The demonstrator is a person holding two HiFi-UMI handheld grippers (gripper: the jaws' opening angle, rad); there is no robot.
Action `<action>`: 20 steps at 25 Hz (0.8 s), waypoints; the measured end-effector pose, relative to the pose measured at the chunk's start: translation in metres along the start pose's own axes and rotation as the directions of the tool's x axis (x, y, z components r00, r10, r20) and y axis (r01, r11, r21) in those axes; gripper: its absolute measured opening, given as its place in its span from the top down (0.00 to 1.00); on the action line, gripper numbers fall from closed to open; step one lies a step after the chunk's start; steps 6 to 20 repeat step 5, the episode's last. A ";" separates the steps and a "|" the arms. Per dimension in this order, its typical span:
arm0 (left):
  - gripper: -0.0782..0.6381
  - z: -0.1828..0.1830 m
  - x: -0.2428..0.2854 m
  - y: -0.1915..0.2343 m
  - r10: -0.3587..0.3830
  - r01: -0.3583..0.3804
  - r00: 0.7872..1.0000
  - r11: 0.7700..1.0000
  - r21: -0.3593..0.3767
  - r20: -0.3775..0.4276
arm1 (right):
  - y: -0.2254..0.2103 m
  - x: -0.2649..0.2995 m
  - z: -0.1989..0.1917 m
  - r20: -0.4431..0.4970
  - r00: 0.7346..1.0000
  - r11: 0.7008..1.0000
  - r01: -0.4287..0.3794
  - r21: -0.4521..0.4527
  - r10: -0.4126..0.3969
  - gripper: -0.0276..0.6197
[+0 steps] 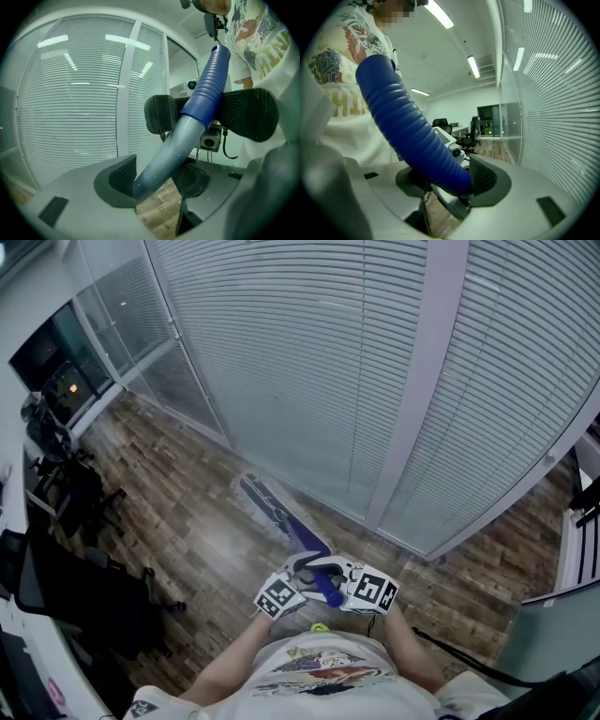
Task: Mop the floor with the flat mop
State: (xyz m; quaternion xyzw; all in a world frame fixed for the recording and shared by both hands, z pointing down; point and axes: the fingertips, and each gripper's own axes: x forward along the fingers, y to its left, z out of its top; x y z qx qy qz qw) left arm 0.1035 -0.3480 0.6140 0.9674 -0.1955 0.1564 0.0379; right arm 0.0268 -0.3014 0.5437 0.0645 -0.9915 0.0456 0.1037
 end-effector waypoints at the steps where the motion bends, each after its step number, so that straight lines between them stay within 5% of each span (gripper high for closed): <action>1: 0.62 0.001 0.001 0.000 -0.001 0.001 1.000 1.000 -0.001 -0.001 | -0.001 -0.001 0.000 0.005 1.000 1.000 0.001 0.003 -0.001 0.65; 20: 0.62 0.006 0.008 0.002 -0.009 0.009 1.000 1.000 0.002 -0.004 | -0.008 -0.009 0.004 0.027 1.000 1.000 0.010 0.012 -0.010 0.65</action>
